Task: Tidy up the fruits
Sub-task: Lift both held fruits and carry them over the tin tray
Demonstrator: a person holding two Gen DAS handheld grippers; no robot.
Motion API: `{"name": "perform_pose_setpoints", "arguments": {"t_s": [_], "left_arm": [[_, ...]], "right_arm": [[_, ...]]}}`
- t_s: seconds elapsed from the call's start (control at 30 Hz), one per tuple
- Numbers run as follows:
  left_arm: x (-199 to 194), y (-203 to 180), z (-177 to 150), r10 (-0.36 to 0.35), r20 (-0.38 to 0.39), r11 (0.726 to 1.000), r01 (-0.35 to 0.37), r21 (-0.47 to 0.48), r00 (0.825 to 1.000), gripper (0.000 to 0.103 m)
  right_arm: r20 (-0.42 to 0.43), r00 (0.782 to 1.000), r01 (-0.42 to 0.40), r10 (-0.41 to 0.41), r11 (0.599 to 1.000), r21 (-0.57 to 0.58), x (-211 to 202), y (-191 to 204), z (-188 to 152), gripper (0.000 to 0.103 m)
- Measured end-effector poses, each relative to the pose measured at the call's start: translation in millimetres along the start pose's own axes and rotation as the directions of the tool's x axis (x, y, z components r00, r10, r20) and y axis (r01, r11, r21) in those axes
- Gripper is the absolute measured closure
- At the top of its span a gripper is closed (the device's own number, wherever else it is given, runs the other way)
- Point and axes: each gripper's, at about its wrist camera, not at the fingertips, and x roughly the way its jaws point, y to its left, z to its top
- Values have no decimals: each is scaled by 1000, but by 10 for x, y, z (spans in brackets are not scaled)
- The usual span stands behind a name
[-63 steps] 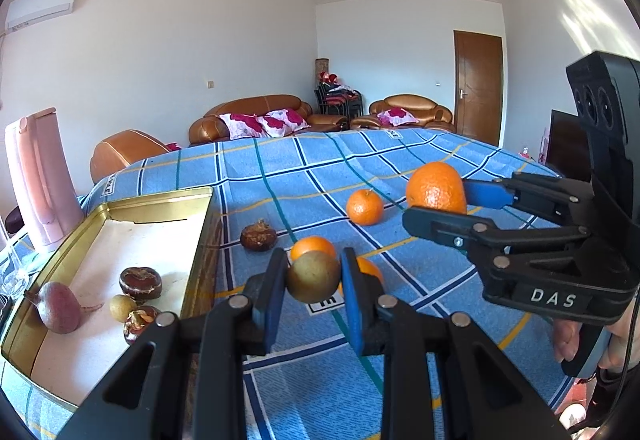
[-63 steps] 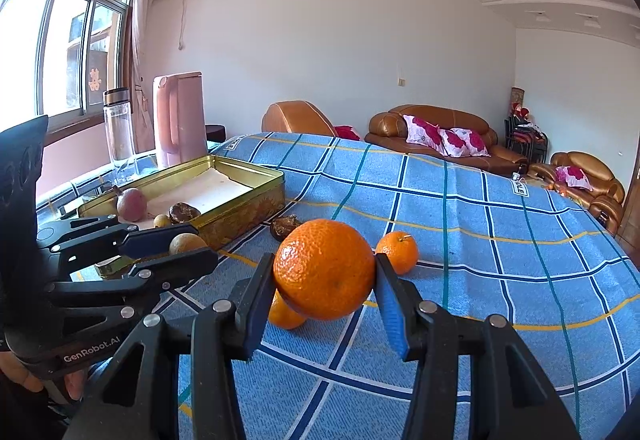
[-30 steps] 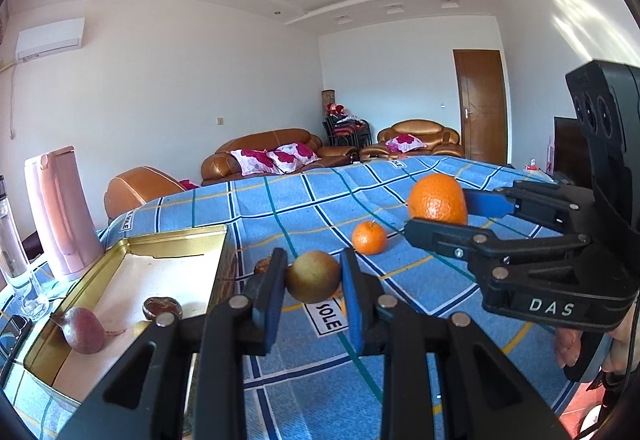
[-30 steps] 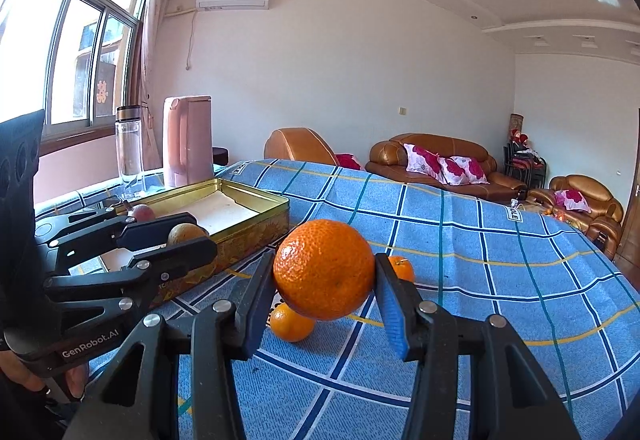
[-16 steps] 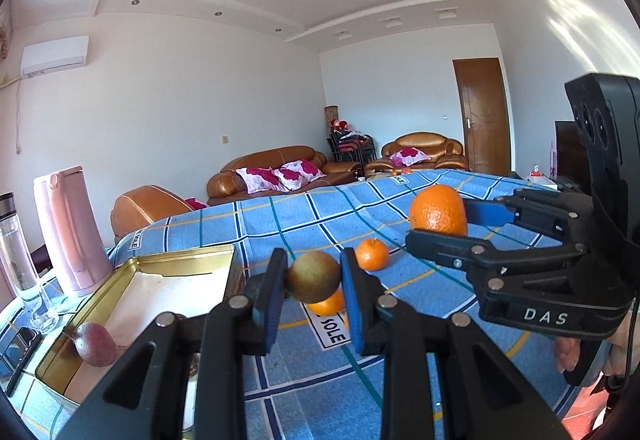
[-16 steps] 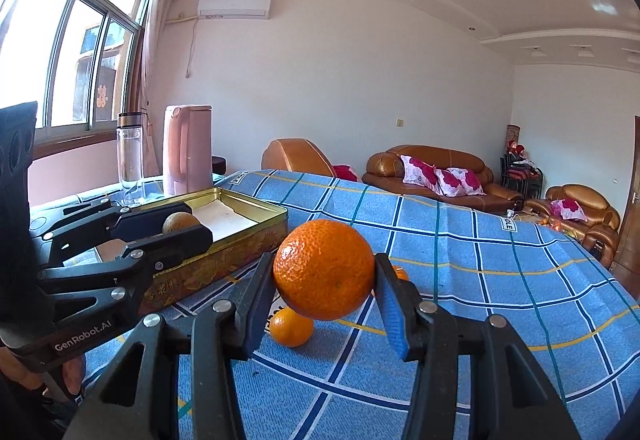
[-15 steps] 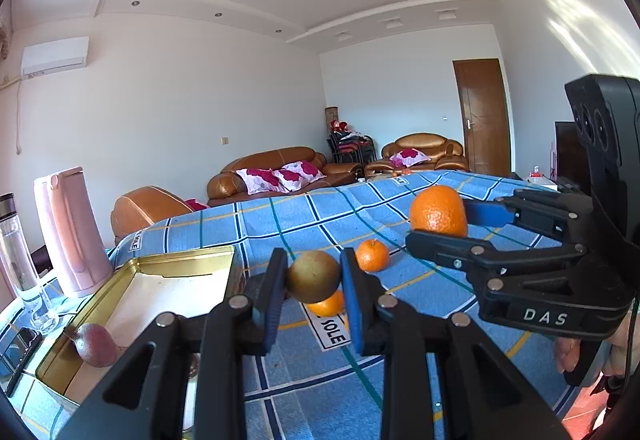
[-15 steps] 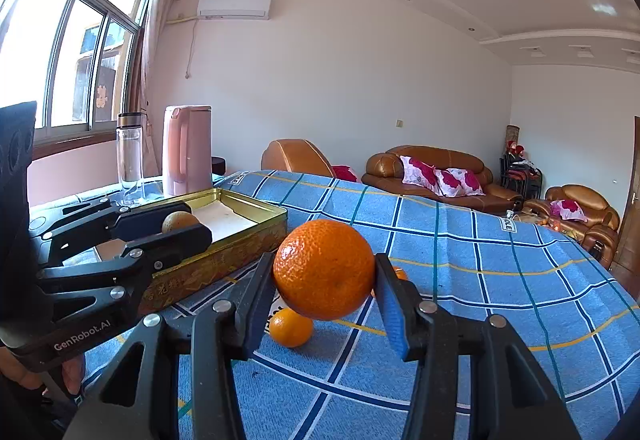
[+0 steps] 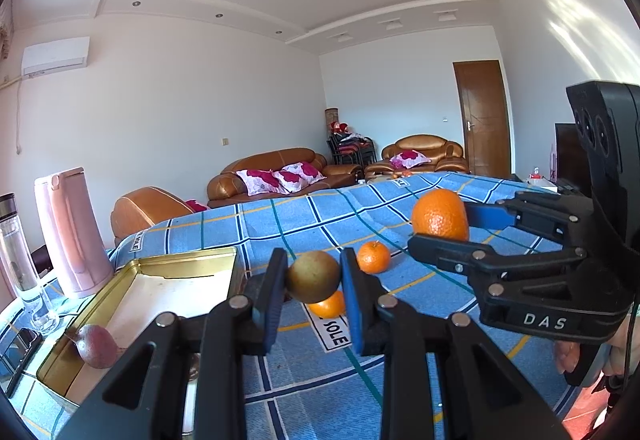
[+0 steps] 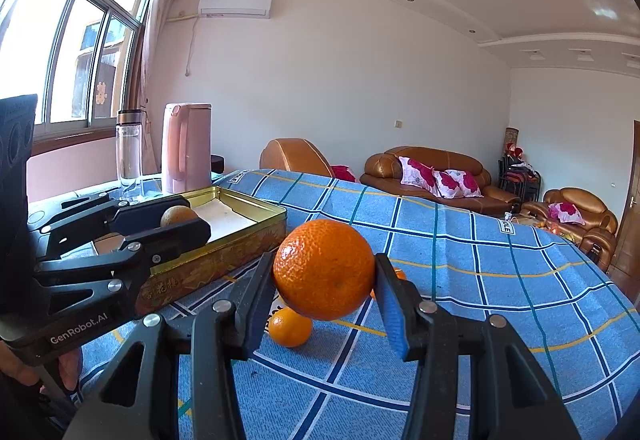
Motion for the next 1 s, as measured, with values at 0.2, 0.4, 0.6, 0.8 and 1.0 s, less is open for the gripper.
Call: {"name": "perform_pose_setpoints", "arguments": {"t_s": [0.2,0.4,0.6,0.8,1.0], "left_arm": [[28,71,6,12,-16,1000,-12,-13,1000,75],[47,171,7,31,-29,999,-32,-28,999,75],[48,257,-5,50,-46,998,-52,-44,998,75],[57,349,-21,64,-62,996,-68,-58,996,75],[79,478,-32,85,-78,993,-91,-76,993,75]], "right_arm": [[-13,1000,-6,6,1000,-7,59,49,23,53],[-24,999,-23,22,1000,-20,121,135,38,53],[-36,998,-43,42,999,-33,186,227,53,53],[-47,997,-63,61,997,-49,251,327,79,53],[-57,995,-87,84,995,-57,327,419,105,53]]}}
